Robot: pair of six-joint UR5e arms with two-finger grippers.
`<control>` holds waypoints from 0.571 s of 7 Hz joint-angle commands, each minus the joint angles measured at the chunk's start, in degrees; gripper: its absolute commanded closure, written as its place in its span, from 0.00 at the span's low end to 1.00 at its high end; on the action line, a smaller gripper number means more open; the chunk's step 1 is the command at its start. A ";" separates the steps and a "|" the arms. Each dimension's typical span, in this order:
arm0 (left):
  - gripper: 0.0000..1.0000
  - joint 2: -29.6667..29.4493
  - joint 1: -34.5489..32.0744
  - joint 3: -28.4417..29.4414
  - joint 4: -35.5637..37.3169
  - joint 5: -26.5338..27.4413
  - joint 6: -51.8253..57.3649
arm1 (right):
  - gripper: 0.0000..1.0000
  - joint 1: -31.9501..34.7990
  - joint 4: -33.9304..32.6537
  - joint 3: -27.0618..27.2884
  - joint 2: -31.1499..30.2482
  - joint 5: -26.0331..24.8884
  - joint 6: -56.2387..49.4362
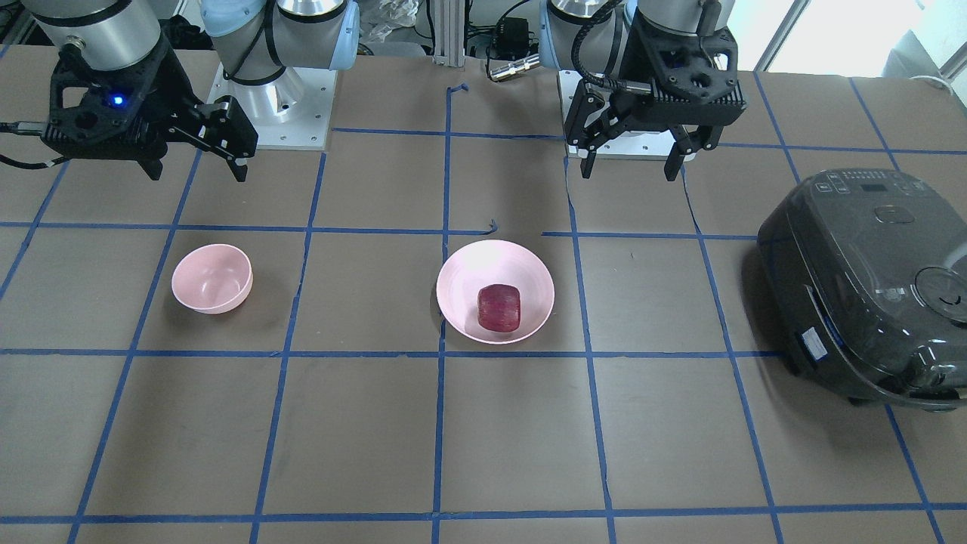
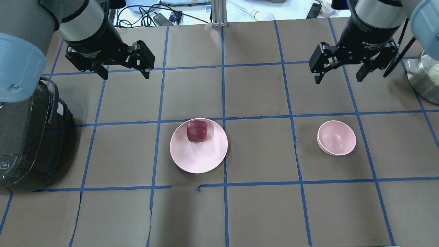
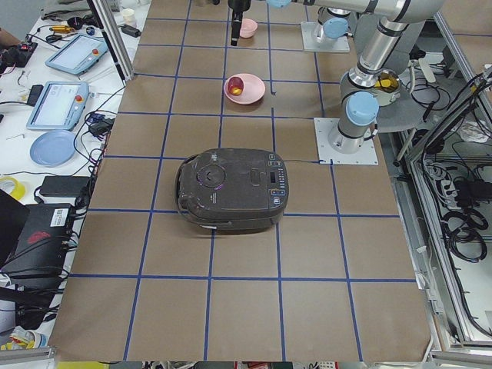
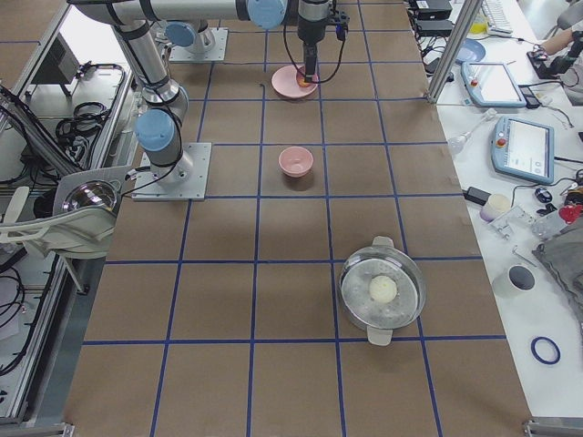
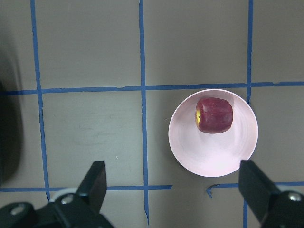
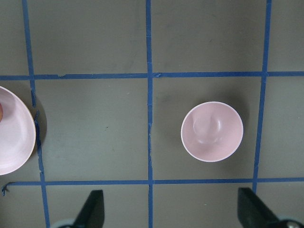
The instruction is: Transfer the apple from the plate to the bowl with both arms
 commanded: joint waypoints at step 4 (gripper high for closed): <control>0.00 -2.00 0.16 1.12 -2.46 -0.28 -0.02 | 0.00 0.00 -0.16 0.00 0.00 0.16 0.00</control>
